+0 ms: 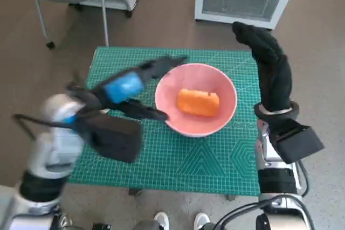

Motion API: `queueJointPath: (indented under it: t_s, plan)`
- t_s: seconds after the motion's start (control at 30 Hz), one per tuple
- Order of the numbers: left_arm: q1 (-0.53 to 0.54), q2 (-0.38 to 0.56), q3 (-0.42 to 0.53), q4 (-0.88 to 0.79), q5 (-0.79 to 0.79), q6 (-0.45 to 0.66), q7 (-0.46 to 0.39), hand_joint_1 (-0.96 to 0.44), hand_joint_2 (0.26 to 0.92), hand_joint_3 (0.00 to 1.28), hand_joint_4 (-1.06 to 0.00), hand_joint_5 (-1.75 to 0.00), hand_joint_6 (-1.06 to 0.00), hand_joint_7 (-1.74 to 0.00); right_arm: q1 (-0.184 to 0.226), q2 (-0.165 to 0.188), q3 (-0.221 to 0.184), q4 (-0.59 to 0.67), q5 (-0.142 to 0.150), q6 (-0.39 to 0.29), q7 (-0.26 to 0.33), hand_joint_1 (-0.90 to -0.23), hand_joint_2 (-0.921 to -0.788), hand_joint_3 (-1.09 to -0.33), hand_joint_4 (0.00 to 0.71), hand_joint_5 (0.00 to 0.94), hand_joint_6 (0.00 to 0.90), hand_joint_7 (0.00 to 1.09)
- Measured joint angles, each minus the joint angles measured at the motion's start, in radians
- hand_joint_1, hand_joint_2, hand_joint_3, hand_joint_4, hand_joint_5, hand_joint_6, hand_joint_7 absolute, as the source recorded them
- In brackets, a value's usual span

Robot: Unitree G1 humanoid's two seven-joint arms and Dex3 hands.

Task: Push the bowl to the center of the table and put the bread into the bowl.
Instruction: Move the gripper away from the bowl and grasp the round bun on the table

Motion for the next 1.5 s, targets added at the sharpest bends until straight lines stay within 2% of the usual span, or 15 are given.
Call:
queueJointPath:
  t_s: [0.13,0.3,0.7,0.93,1.2,1.5]
  plan:
    - [0.063,0.081,0.097,-0.006,-0.019,-0.044,0.033,-0.59,0.821,0.0,-0.03,-0.01,-0.13,-0.08,0.001,0.0,0.0,-0.002,0.001,0.0,0.001,-0.674,-0.921,-0.838,0.24,0.0,-0.001,0.65]
    - [0.116,0.165,0.167,0.023,-0.023,-0.083,0.052,-0.57,0.795,0.0,-0.04,-0.01,-0.14,-0.06,0.001,0.001,0.001,-0.001,0.001,-0.002,0.001,-0.671,-0.921,-0.839,0.239,0.0,-0.001,0.65]
    - [0.146,0.289,0.203,0.244,-0.028,-0.222,0.109,-0.57,0.782,0.0,-0.06,-0.01,-0.16,-0.03,0.0,0.006,0.004,0.019,0.001,-0.016,0.001,-0.668,-0.921,-0.837,0.241,0.001,-0.001,0.65]
    - [0.147,0.315,0.161,0.373,0.007,-0.318,0.178,-0.59,0.78,0.0,-0.07,0.0,-0.17,-0.02,0.0,0.006,0.004,0.022,0.0,-0.022,0.001,-0.666,-0.921,-0.838,0.241,0.001,-0.001,0.65]
    - [0.116,0.325,0.052,0.54,0.131,-0.435,0.285,-0.61,0.779,0.0,-0.07,0.0,-0.18,-0.02,-0.001,0.003,0.004,0.023,0.0,-0.022,0.002,-0.666,-0.921,-0.838,0.241,0.001,-0.001,0.65]
    - [-0.016,0.342,-0.09,0.788,0.297,-0.638,0.501,-0.74,0.819,0.01,-0.09,-0.01,-0.2,-0.02,-0.002,-0.003,0.004,0.019,0.001,-0.021,0.01,-0.666,-0.921,-0.838,0.241,0.001,-0.001,0.65]
